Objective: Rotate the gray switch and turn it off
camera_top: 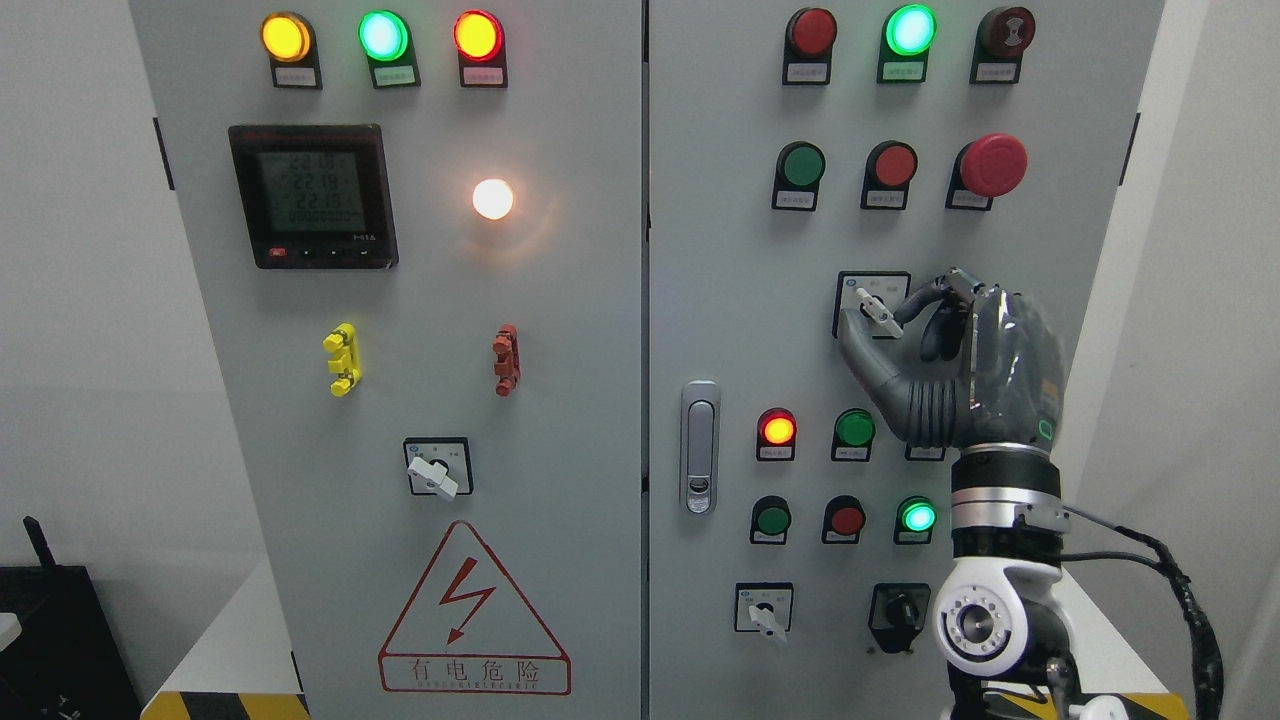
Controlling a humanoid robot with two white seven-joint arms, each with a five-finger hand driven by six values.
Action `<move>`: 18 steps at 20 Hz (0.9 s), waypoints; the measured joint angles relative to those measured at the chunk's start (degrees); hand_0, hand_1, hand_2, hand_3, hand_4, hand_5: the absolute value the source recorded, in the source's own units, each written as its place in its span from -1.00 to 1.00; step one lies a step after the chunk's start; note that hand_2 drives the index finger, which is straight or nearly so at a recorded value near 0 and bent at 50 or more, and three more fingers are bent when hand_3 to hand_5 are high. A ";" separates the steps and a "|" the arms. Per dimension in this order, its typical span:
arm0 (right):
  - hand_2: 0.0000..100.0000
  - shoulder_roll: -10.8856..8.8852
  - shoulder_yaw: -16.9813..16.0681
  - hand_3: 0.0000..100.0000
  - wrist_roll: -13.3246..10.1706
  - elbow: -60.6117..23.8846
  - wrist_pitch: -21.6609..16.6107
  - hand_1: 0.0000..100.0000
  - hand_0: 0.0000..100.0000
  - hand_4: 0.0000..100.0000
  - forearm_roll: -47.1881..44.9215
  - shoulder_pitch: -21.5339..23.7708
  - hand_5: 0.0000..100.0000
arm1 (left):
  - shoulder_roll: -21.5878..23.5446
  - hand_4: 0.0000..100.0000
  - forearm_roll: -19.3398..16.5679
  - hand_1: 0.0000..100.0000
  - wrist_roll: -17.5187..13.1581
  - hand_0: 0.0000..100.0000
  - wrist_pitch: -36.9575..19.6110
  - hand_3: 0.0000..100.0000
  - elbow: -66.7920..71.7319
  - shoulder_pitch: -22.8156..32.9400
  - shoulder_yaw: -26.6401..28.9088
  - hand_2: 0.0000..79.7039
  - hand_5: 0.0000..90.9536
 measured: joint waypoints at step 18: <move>0.31 0.00 0.00 0.94 0.02 0.54 1.07 -0.07 -0.54 0.93 0.00 -0.53 1.00 | 0.00 -1.00 0.00 -0.22 0.00 -0.76 -0.20 -1.00 0.00 0.00 0.00 -1.00 -1.00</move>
